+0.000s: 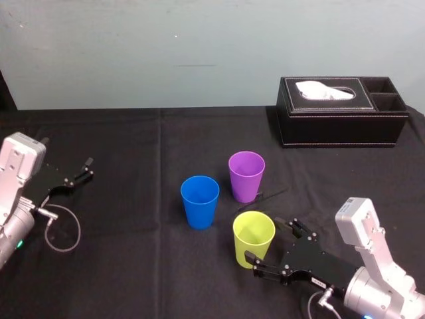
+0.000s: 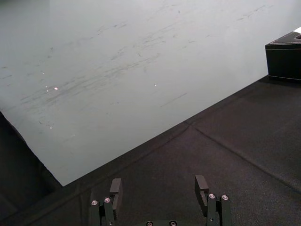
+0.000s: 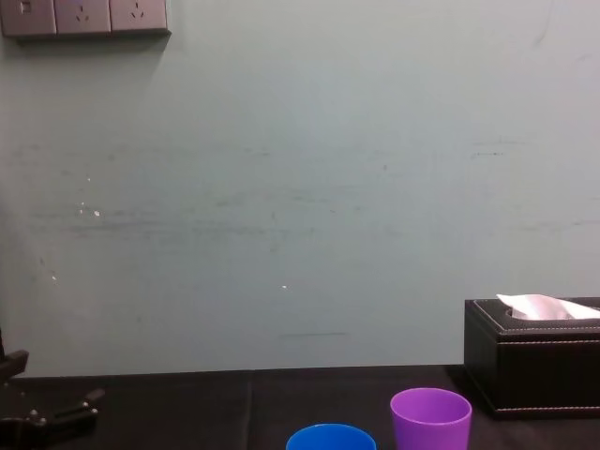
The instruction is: Stack the three plastic cups sequentially using one hand.
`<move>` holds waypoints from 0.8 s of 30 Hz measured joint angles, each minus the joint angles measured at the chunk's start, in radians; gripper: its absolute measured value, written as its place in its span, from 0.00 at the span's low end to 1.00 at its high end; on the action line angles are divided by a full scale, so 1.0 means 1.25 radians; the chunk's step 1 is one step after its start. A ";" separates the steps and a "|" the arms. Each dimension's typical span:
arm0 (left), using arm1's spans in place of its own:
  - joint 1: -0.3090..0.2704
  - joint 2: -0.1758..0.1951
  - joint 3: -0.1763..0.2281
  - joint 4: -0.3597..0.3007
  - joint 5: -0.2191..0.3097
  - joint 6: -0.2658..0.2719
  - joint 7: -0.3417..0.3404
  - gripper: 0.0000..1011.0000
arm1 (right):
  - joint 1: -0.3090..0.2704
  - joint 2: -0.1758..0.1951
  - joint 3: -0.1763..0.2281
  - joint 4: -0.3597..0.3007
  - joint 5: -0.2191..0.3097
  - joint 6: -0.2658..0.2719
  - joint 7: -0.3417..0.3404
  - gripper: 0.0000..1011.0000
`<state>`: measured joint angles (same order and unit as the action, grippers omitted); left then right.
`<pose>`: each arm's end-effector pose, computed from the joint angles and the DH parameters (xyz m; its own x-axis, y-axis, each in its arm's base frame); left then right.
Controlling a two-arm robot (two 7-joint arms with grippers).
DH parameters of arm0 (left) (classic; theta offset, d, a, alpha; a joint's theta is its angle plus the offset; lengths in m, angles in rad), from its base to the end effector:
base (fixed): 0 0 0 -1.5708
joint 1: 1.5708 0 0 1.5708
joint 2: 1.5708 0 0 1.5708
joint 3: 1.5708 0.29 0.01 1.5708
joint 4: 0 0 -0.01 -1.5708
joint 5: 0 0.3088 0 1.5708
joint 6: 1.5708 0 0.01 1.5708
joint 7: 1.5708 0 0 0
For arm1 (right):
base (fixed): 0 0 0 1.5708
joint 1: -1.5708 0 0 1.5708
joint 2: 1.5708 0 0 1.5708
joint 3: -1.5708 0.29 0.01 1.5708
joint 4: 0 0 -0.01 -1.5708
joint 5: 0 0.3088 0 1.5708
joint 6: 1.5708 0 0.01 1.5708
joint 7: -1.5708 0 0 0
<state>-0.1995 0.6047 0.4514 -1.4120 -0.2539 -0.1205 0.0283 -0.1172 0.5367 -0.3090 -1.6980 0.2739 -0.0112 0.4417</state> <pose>0.3581 0.0827 -0.3023 0.2923 0.8803 0.3738 -0.9553 0.2873 0.0703 0.2778 -0.0471 -0.3084 0.7161 -0.6888 0.1130 0.6945 0.6871 -0.2133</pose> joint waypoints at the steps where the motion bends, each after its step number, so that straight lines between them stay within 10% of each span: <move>1: 0.000 0.000 0.000 0.000 0.000 0.000 0.000 1.00 | 0.004 -0.003 -0.001 0.004 0.000 0.002 -0.001 0.99; 24: 0.000 0.000 0.000 0.000 0.000 0.000 0.000 1.00 | 0.042 -0.031 -0.022 0.039 -0.001 0.010 -0.006 0.99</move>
<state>-0.1995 0.6047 0.4514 -1.4120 -0.2539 -0.1205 0.0283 -0.0652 0.4978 -0.3369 -1.6487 0.2728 0.0016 0.4345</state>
